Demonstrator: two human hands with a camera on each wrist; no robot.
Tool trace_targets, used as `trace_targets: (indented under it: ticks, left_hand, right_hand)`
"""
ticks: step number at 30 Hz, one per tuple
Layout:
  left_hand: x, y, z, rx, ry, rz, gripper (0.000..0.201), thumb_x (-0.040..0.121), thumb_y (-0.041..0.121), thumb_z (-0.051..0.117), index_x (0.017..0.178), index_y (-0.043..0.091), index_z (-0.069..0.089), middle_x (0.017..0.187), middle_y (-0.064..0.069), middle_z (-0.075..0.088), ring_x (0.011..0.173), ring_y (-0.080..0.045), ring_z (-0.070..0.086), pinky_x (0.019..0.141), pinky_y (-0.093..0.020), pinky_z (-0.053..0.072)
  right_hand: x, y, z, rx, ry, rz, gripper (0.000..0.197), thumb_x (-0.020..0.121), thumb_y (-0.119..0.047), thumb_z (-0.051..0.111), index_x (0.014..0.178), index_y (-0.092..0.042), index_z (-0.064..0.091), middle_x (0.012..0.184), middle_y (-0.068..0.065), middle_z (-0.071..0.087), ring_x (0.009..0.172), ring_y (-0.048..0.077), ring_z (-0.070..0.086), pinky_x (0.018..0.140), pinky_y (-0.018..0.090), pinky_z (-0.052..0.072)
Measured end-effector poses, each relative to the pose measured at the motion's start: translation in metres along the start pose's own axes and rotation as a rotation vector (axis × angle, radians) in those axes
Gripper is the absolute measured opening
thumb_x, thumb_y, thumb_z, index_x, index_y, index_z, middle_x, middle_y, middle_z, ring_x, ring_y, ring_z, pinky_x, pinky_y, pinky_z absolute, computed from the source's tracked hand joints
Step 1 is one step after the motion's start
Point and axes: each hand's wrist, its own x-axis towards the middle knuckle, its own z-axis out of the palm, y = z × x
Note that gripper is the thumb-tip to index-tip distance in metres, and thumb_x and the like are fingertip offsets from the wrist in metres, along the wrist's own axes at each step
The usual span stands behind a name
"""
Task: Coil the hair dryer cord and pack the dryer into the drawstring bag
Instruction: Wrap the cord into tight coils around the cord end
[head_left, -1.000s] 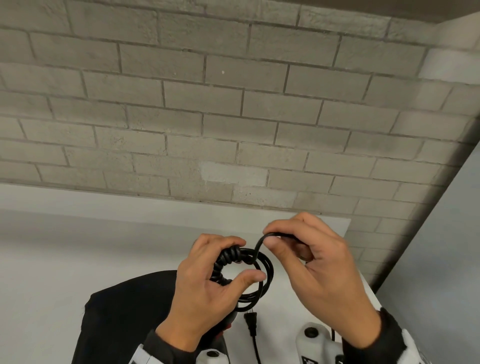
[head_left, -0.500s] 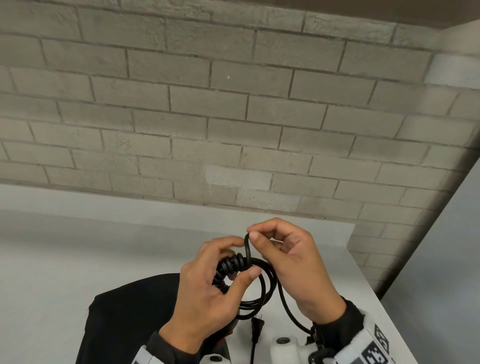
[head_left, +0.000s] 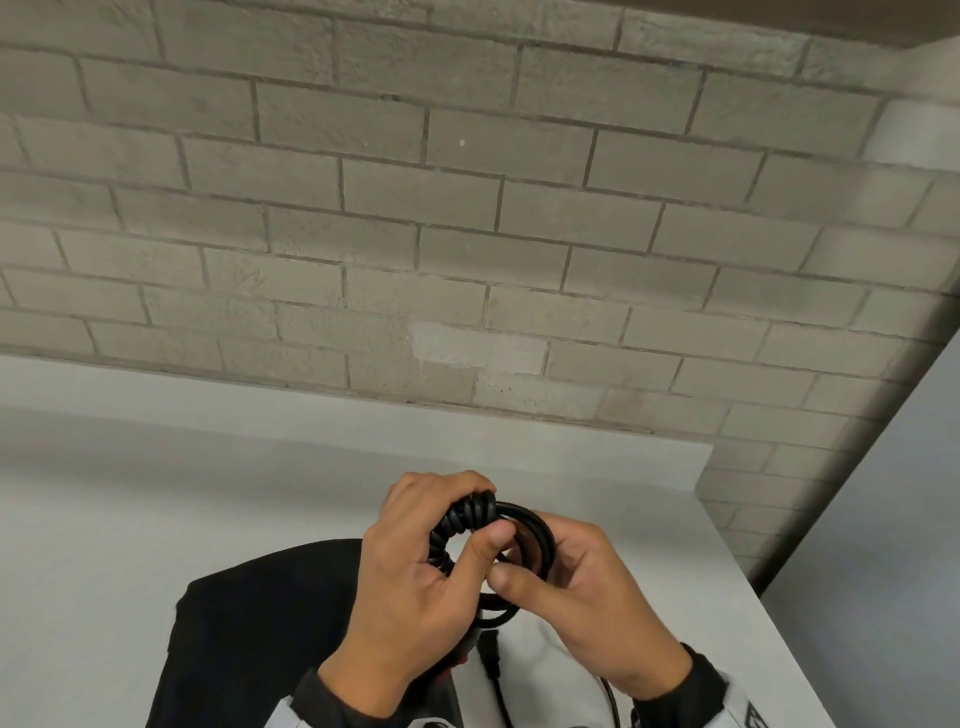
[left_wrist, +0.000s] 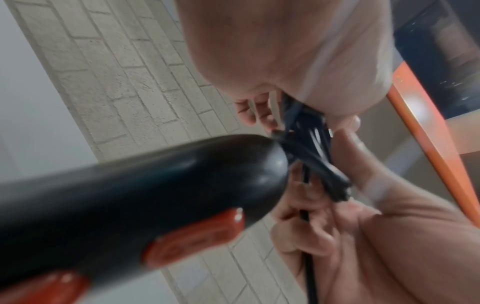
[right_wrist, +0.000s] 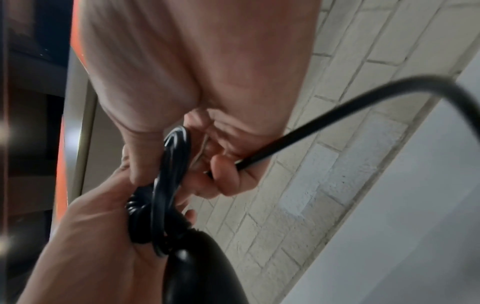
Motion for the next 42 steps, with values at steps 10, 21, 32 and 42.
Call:
trace_targets:
  ticks: [10, 21, 32, 42]
  left_hand:
    - [0.006, 0.010, -0.014, -0.060, -0.162, -0.145, 0.029, 0.080, 0.047, 0.065, 0.109, 0.043, 0.066, 0.106, 0.018, 0.066, 0.107, -0.013, 0.062, 0.087, -0.014, 0.047]
    - [-0.001, 0.004, 0.000, -0.096, -0.054, -0.233, 0.024, 0.081, 0.055, 0.058, 0.103, 0.047, 0.057, 0.101, 0.012, 0.064, 0.102, -0.012, 0.062, 0.084, -0.023, 0.050]
    - [-0.004, -0.001, 0.011, 0.013, 0.027, -0.125, 0.026, 0.083, 0.050, 0.057, 0.108, 0.054, 0.053, 0.096, 0.014, 0.064, 0.092, -0.016, 0.065, 0.076, -0.023, 0.051]
    - [-0.001, -0.006, 0.006, -0.022, 0.092, -0.013, 0.026, 0.092, 0.059, 0.050, 0.107, 0.039, 0.059, 0.094, 0.005, 0.064, 0.087, -0.006, 0.064, 0.074, -0.009, 0.046]
  right_hand:
    - [-0.001, -0.013, -0.005, -0.297, 0.011, -0.018, 0.004, 0.091, -0.018, 0.066, 0.091, -0.017, 0.070, 0.078, -0.009, 0.066, 0.077, 0.011, 0.064, 0.077, 0.034, 0.053]
    - [-0.012, 0.008, 0.020, -0.633, 0.635, -0.307, 0.035, 0.069, -0.043, 0.076, 0.095, -0.036, 0.054, 0.092, -0.012, 0.054, 0.085, 0.008, 0.055, 0.073, 0.012, 0.043]
    - [-0.016, 0.019, 0.051, -0.994, 0.710, -0.204, 0.020, 0.088, -0.044, 0.054, 0.092, -0.035, 0.071, 0.079, -0.009, 0.045, 0.059, 0.008, 0.045, 0.037, 0.025, 0.041]
    - [-0.014, -0.020, 0.025, 0.083, 0.292, 0.254, 0.032, 0.084, -0.043, 0.067, 0.070, -0.014, 0.069, 0.084, -0.004, 0.055, 0.068, 0.010, 0.057, 0.067, 0.027, 0.051]
